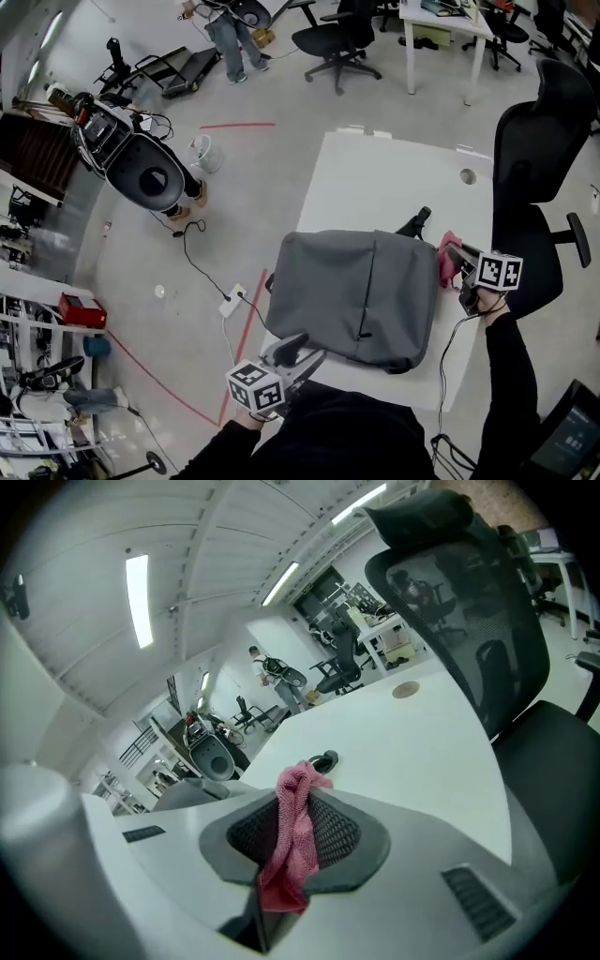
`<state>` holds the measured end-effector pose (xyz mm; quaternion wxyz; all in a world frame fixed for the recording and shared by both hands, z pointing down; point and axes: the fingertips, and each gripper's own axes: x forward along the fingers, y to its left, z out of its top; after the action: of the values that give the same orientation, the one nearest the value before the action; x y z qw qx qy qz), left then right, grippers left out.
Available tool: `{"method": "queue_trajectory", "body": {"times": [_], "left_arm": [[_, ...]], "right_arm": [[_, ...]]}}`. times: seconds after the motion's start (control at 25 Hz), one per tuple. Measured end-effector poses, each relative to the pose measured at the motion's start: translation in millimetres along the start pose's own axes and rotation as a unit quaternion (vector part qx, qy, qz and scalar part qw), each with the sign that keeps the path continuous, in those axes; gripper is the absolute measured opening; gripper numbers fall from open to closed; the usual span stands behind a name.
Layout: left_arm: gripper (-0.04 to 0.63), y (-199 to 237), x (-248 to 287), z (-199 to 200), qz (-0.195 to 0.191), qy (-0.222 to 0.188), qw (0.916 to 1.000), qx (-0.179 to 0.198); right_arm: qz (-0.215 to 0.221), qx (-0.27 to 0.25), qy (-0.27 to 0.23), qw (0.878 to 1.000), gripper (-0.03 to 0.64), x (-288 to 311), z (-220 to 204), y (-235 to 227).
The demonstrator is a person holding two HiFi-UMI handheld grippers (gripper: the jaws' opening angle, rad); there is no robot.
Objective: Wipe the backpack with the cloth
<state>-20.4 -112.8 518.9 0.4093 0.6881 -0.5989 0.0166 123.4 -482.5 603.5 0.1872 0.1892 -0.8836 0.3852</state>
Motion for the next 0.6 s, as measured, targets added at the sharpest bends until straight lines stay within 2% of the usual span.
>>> {"method": "queue_trajectory", "body": {"times": [0.12,0.32,0.48,0.6], "left_arm": [[0.258,0.9,5.0,1.3,-0.009,0.004,0.9999,0.001],[0.258,-10.9,28.1,11.8,-0.051,0.026,0.998,0.026],[0.258,-25.0,55.2,14.8,-0.088,0.052,0.9936,0.049],[0.258,-40.5,69.8,15.3,-0.113,0.07,0.9891,0.064]], "right_arm": [[0.015,0.014,0.017,1.0,0.075,3.3,-26.7,13.0],[0.043,0.07,0.03,0.996,0.075,-26.9,-92.2,44.1],[0.068,0.101,0.074,0.99,0.075,-67.3,-161.0,70.5],[0.092,0.104,0.117,0.983,0.075,-101.8,-205.6,96.8]]}}
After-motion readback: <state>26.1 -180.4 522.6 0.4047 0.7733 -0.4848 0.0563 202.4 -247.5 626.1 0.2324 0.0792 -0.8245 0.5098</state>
